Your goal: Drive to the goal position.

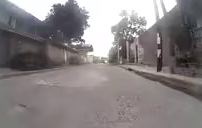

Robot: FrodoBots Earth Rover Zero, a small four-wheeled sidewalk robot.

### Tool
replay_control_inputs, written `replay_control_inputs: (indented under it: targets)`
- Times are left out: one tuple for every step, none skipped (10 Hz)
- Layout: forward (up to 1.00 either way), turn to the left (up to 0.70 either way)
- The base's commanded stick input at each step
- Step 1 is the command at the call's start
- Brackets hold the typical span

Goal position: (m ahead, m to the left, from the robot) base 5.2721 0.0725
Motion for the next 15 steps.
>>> replay_control_inputs:
  targets:
    - [1.0,0.0]
    - [1.0,0.0]
    - [1.0,0.0]
    - [1.0,0.0]
    - [1.0,0.0]
    - [1.0,0.0]
    - [1.0,0.0]
    - [1.0,0.0]
    - [1.0,0.0]
    - [1.0,0.0]
    - [1.0,0.0]
    - [1.0,0.0]
    - [1.0,0.0]
    - [1.0,0.0]
    - [1.0,0.0]
